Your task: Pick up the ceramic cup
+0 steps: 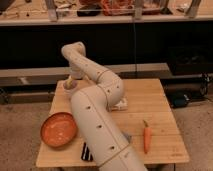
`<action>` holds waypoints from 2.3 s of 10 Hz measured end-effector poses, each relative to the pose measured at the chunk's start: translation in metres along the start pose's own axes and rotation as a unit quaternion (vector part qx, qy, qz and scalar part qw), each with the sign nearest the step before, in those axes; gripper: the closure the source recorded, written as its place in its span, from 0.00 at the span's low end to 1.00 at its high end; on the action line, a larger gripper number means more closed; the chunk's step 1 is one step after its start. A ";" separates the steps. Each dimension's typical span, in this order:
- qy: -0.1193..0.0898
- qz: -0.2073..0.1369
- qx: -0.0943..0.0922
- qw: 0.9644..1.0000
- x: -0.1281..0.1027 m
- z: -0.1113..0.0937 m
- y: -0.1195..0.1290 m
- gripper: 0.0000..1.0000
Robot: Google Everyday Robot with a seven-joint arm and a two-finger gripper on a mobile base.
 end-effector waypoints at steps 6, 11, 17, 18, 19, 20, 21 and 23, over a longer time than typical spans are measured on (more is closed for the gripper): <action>-0.001 -0.005 -0.003 1.000 -0.001 0.000 0.000 0.20; -0.002 -0.008 -0.005 1.000 -0.001 -0.001 0.002 0.20; -0.003 -0.012 -0.008 1.000 -0.001 0.001 0.003 0.20; -0.004 -0.013 -0.009 1.000 -0.001 0.001 0.003 0.20; -0.004 -0.014 -0.009 1.000 -0.002 0.000 0.003 0.20; -0.004 -0.014 -0.010 1.000 -0.002 0.000 0.004 0.20; -0.004 -0.015 -0.010 1.000 -0.002 0.000 0.004 0.21; -0.003 -0.017 -0.011 1.000 -0.002 -0.002 0.004 0.21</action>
